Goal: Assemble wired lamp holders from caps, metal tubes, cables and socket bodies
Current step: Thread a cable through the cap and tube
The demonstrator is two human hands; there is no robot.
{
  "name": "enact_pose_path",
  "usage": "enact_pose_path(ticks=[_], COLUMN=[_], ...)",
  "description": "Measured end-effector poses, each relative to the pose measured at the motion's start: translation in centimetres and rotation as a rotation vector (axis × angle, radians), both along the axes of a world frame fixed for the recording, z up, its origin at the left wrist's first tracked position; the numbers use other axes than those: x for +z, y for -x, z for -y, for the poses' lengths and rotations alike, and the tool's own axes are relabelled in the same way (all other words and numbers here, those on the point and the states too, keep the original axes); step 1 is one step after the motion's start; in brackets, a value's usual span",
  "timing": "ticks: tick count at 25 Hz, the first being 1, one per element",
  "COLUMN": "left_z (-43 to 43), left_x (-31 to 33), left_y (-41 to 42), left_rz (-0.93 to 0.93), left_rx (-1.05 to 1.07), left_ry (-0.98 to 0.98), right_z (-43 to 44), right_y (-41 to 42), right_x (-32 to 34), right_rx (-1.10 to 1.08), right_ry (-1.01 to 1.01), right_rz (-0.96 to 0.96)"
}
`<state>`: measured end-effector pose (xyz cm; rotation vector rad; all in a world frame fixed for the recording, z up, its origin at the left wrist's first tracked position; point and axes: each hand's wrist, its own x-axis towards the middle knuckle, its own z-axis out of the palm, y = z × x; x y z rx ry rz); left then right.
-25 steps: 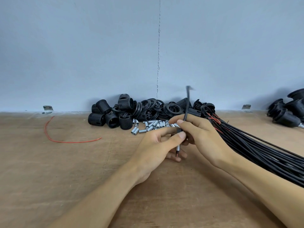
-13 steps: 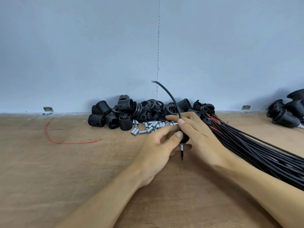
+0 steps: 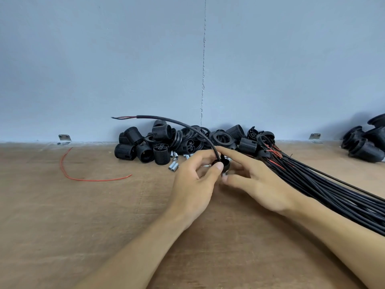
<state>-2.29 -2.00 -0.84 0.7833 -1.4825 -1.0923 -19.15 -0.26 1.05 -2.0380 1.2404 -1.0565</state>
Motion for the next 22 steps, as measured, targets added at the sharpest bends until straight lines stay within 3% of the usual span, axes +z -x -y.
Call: enact_pose_path(ticks=[3,8,11,15,18,22], left_z=[-0.1,0.5,0.8,1.4,1.6,1.2], left_x=[0.2,0.4,0.6,0.9,1.0,0.8], left_y=[0.1,0.0,-0.4,-0.9,-1.2,-1.0], left_rz=[-0.016,-0.142,-0.281,-0.452,-0.442,-0.346], left_rx=[0.034,0.155,0.186,0.227,0.253,0.219], left_ry=[0.041,-0.029,-0.148,-0.311,-0.297,-0.257], right_z=[0.2,0.7,1.1,1.5,1.5,1.1], right_y=[-0.4,0.0,0.5,1.9,2.3,1.8], right_x=[-0.6,-0.9,-0.9,-0.6,-0.6,-1.0], right_rx=[-0.088,-0.218,-0.400,-0.667,-0.805,-0.829], right_ry=[0.095,0.099,0.213,0.361,0.386,0.377], right_rz=[-0.188,-0.219,-0.325,-0.322,-0.338,-0.500])
